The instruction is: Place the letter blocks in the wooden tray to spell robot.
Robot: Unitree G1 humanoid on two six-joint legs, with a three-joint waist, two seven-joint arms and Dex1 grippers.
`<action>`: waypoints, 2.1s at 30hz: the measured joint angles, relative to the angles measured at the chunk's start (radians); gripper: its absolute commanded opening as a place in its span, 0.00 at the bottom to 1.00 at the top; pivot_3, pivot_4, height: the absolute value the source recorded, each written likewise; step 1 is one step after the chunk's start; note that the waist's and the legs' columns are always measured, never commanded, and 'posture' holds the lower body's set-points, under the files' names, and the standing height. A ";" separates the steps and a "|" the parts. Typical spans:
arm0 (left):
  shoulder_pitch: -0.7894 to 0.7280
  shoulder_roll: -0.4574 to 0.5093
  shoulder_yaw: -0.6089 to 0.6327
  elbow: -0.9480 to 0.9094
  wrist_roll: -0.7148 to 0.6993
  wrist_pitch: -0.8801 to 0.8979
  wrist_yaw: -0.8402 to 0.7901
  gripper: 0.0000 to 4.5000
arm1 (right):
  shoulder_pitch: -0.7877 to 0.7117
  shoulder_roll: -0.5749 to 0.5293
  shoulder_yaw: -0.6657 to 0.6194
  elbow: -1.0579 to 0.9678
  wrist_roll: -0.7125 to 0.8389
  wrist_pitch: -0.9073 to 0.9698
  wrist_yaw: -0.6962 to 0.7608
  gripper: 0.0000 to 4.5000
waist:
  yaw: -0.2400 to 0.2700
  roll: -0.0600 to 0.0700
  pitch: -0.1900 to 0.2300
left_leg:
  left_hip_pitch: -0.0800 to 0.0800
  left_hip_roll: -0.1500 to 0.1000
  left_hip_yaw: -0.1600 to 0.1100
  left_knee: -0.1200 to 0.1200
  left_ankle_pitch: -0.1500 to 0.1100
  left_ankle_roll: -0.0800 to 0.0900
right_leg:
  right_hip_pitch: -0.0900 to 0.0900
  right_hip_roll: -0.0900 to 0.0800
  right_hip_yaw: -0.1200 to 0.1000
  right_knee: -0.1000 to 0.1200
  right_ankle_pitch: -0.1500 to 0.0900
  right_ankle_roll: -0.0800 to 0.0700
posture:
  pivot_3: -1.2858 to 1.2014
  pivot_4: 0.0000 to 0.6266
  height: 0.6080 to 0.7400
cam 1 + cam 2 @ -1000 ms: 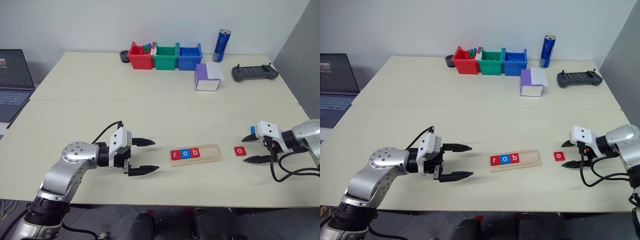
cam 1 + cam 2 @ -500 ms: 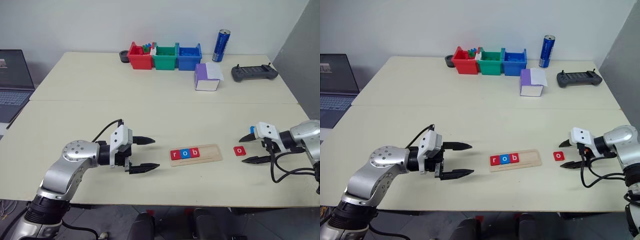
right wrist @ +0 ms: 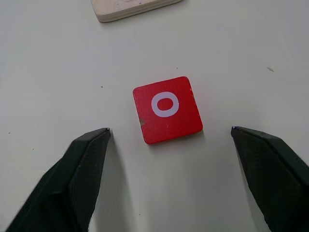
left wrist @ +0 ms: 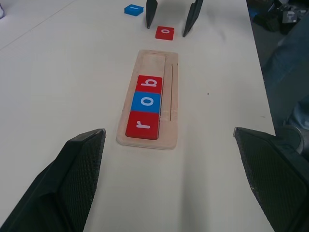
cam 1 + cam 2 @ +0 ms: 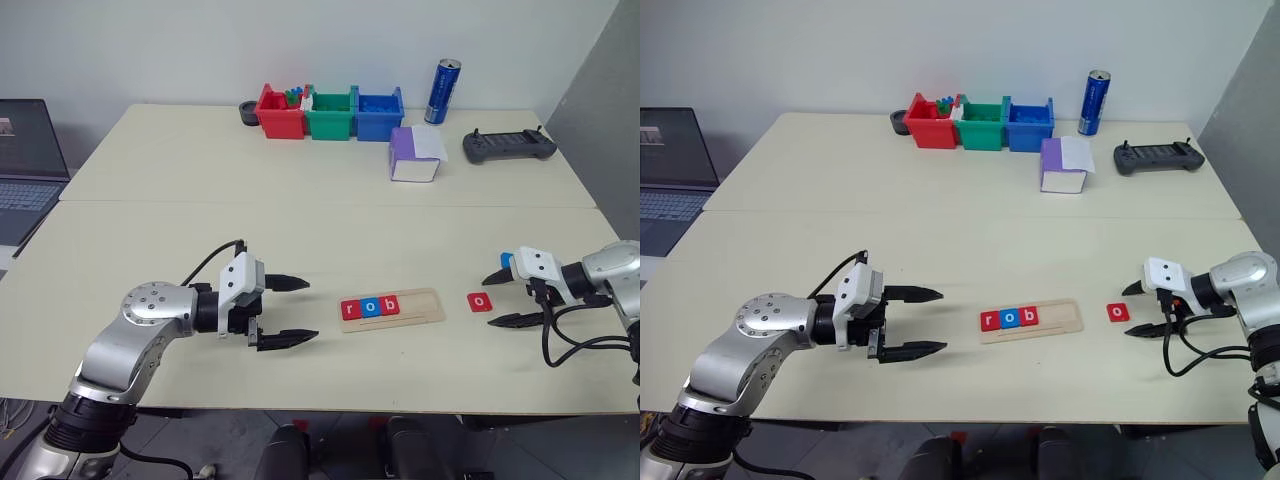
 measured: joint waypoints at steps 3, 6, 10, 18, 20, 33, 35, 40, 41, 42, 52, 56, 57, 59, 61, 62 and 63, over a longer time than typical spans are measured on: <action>0.002 0.000 0.000 0.000 0.000 -0.001 0.000 1.00 | -0.008 0.009 0.000 0.012 -0.005 -0.005 0.000 0.49 | 0.000 0.000 0.000 | 0.000 0.000 0.000 0.000 0.000 0.000 | 0.000 0.000 0.000 0.000 0.000 0.000 | 0.52 0.24 1.00; 0.007 0.000 0.001 0.000 0.000 -0.001 0.000 1.00 | -0.009 0.018 -0.001 0.014 -0.005 -0.005 0.001 0.32 | 0.000 0.000 0.000 | 0.001 0.000 0.000 0.000 0.000 0.000 | 0.001 0.000 0.000 0.000 0.000 0.000 | 0.52 0.24 1.00; 0.012 0.000 0.002 -0.004 0.000 0.001 0.004 1.00 | -0.009 0.021 -0.001 0.012 -0.005 -0.004 0.001 0.32 | -0.001 0.000 0.000 | 0.001 0.000 0.000 0.000 0.000 0.000 | 0.001 0.000 0.000 0.001 0.000 0.000 | 0.52 0.24 1.00; 0.015 0.000 0.017 -0.019 -0.004 0.006 0.018 1.00 | -0.008 0.025 -0.001 -0.015 -0.001 0.025 0.007 0.32 | -0.001 0.000 0.000 | 0.001 0.000 0.000 0.000 0.000 0.000 | 0.001 0.000 0.000 0.001 0.000 0.000 | 0.52 0.24 1.00; 0.016 0.001 0.018 -0.019 -0.004 0.007 0.017 1.00 | -0.008 0.025 -0.001 -0.056 0.008 0.061 0.011 0.32 | -0.001 0.000 0.000 | 0.001 0.000 0.000 0.000 0.000 0.000 | 0.000 0.000 0.000 0.001 0.000 0.000 | 0.52 0.24 1.00; 0.016 0.002 0.017 -0.029 -0.006 0.024 0.018 1.00 | -0.021 0.028 0.036 -0.406 0.047 0.225 0.023 0.32 | 0.000 0.000 0.000 | 0.000 0.000 0.000 0.000 0.000 0.000 | 0.000 0.000 0.000 0.001 0.000 0.000 | 0.52 0.24 1.00; 0.015 0.002 0.017 -0.042 -0.007 0.026 0.018 1.00 | -0.021 0.051 0.059 -0.422 0.046 0.235 0.023 0.32 | 0.000 0.000 0.000 | 0.000 0.000 0.000 0.000 0.000 0.000 | 0.000 0.000 0.000 0.001 0.000 0.000 | 0.52 0.24 1.00; 0.014 0.002 0.017 -0.051 -0.011 0.042 0.021 1.00 | -0.052 0.105 0.102 -0.419 0.034 0.239 0.022 0.32 | 0.000 0.000 0.000 | 0.000 0.000 0.000 0.000 0.000 0.000 | 0.000 0.000 0.000 0.001 0.000 0.000 | 0.52 0.24 1.00; 0.014 0.002 0.017 -0.054 -0.012 0.045 0.022 1.00 | -0.060 0.112 0.109 -0.417 0.032 0.239 0.022 0.32 | 0.000 0.000 0.000 | 0.000 0.000 0.000 0.000 0.000 0.000 | 0.000 0.000 0.000 0.001 0.000 0.000 | 0.52 0.24 1.00; 0.013 0.002 0.017 -0.057 -0.013 0.046 0.022 1.00 | -0.071 0.119 0.117 -0.410 0.025 0.238 0.022 0.32 | 0.000 0.000 0.000 | 0.000 0.000 0.000 0.000 0.000 0.000 | 0.000 0.000 0.000 0.001 0.000 0.000 | 0.52 0.24 1.00; 0.011 0.002 0.017 -0.080 -0.017 0.067 0.043 1.00 | -0.096 0.162 0.158 -0.333 -0.019 0.195 0.021 0.32 | 0.001 0.000 0.000 | 0.000 0.000 0.000 0.000 0.000 0.000 | 0.000 0.000 0.000 0.001 0.000 0.000 | 0.52 0.24 1.00; 0.013 0.002 0.017 -0.082 -0.017 0.067 0.046 1.00 | -0.105 0.181 0.167 -0.318 -0.040 0.189 0.019 0.32 | 0.000 0.000 0.000 | 0.001 0.000 0.000 0.000 0.000 0.000 | 0.000 0.000 0.000 0.001 0.000 0.000 | 0.52 0.24 1.00; 0.014 0.002 0.017 -0.082 -0.017 0.067 0.046 1.00 | -0.105 0.186 0.170 -0.314 -0.042 0.187 0.019 0.32 | 0.000 0.000 0.000 | 0.000 0.000 0.000 0.000 0.000 0.000 | 0.000 0.000 0.000 0.001 0.000 0.000 | 0.52 0.24 1.00; 0.020 0.002 0.017 -0.082 -0.017 0.067 0.046 1.00 | -0.105 0.192 0.175 -0.306 -0.044 0.187 0.019 0.32 | 0.000 0.000 0.000 | 0.000 0.000 0.000 0.000 0.000 0.000 | 0.000 0.000 0.000 0.001 0.000 0.000 | 0.52 0.24 1.00; 0.024 0.002 0.017 -0.082 -0.017 0.066 0.046 1.00 | -0.105 0.193 0.176 -0.300 -0.050 0.187 0.018 0.32 | 0.001 0.000 0.000 | 0.000 0.000 0.000 0.000 0.000 0.000 | 0.000 0.000 0.000 0.001 0.000 0.000 | 0.52 0.24 1.00; 0.027 0.002 0.018 -0.082 -0.017 0.064 0.045 1.00 | -0.108 0.194 0.176 -0.298 -0.052 0.187 0.018 0.32 | 0.001 0.000 0.000 | 0.000 0.000 0.000 0.000 0.000 0.000 | 0.000 0.000 0.000 0.001 0.000 0.000 | 0.52 0.24 1.00; 0.029 0.002 0.018 -0.082 -0.017 0.063 0.044 1.00 | -0.110 0.194 0.176 -0.295 -0.053 0.187 0.018 0.32 | 0.000 0.000 0.000 | 0.000 0.000 0.000 0.000 0.000 0.000 | 0.000 0.000 0.000 0.001 0.000 0.000 | 0.52 0.24 1.00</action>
